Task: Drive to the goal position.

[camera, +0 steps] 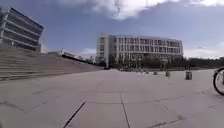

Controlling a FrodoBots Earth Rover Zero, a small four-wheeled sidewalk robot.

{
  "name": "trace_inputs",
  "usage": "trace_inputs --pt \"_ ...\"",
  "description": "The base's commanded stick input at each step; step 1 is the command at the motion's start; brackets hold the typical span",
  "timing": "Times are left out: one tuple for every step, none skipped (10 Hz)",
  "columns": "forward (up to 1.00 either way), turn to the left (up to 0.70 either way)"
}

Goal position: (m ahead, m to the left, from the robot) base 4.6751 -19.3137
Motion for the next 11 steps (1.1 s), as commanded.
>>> trace_inputs --pt "0.5 0.01" --pt "0.5 0.01" --pt "0.5 0.01" --pt "0.5 0.01" --pt "0.5 0.01" --pt "0.5 0.01" --pt "0.5 0.01" --pt "0.5 0.01" --pt "0.5 0.01" --pt "0.5 0.01" --pt "0.5 0.01"
